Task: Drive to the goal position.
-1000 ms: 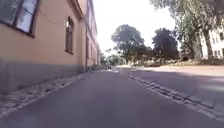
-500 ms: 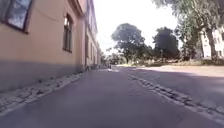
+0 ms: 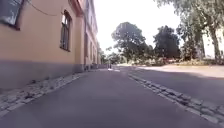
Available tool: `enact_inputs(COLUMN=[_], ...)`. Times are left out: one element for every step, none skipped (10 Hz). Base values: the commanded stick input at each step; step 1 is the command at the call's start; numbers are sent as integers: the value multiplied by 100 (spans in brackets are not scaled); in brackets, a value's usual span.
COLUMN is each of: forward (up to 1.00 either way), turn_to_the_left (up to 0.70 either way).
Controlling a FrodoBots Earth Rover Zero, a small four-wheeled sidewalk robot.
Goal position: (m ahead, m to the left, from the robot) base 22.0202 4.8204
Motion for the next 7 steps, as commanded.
enact_inputs(forward=[70,70,70,70,70,70,70], turn_to_the_left=[0,0,4,12,3,0,0])
